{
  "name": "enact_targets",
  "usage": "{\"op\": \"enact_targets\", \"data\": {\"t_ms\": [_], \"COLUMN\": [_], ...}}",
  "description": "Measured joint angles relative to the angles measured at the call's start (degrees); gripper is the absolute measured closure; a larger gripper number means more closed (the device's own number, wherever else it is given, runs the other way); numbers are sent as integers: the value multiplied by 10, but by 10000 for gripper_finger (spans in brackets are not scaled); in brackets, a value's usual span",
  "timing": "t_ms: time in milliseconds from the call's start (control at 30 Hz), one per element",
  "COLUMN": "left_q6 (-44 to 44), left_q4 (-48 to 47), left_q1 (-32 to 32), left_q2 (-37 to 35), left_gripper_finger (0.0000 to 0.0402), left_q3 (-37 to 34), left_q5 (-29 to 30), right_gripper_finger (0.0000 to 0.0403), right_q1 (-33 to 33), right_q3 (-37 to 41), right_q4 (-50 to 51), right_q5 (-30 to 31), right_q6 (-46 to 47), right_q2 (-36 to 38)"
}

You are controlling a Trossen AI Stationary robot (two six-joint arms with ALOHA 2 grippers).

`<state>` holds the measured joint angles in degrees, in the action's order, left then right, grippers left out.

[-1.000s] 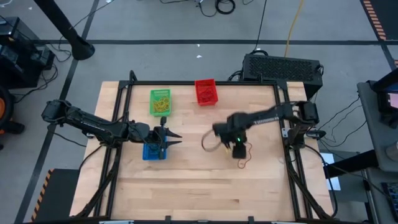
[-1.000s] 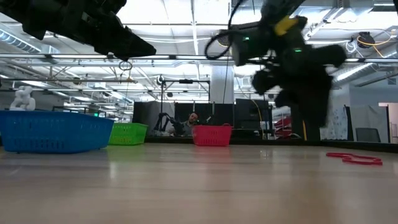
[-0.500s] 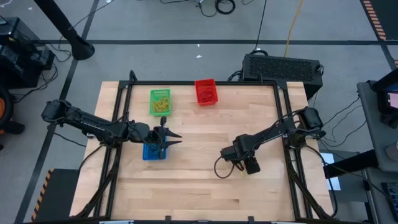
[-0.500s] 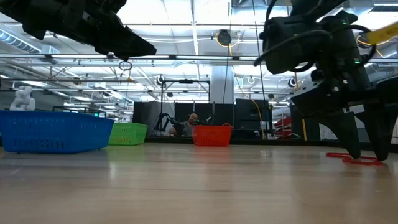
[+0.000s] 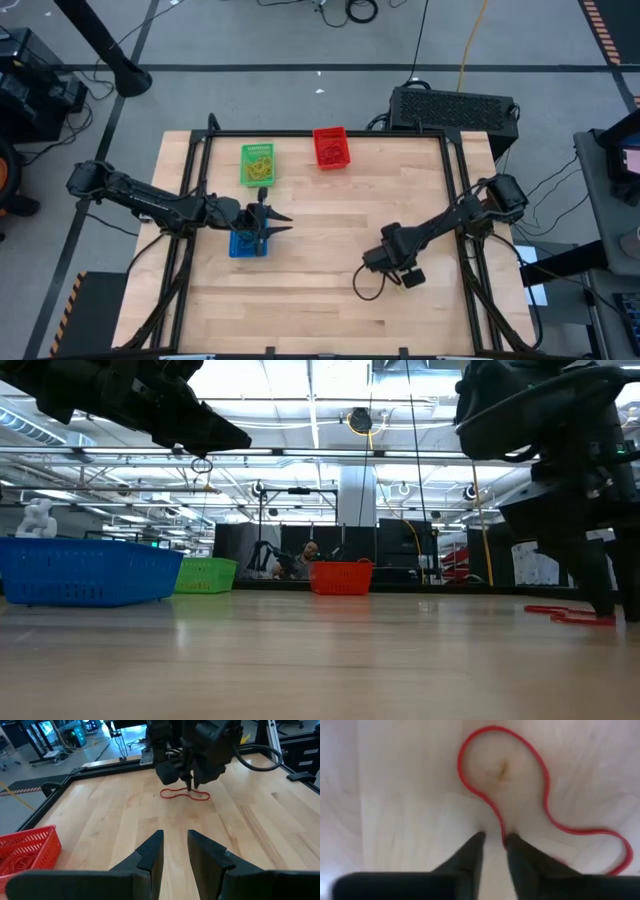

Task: Sort rubber bands into baskets
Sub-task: Put the red rubber band into the red bin

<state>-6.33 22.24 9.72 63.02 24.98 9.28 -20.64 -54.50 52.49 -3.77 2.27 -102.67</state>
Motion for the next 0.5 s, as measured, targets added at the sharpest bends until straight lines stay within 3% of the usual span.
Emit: {"op": "enact_targets", "data": {"t_ms": [100,167,500], "left_q6": [0,0,0], "left_q4": [2,6,14], "left_q1": [0,0,0], "left_q2": [0,0,0], "left_gripper_finger": [306,306,306], "left_q3": [0,0,0], "left_q5": [0,0,0], "right_gripper_finger": [374,394,402], "right_q1": [-1,0,5], "right_q3": [-3,-10,-130], "right_q4": [1,4,122], "right_q5": [9,17,108], "right_q6": [0,-8,-23], "right_q2": [-1,-3,-3]}}
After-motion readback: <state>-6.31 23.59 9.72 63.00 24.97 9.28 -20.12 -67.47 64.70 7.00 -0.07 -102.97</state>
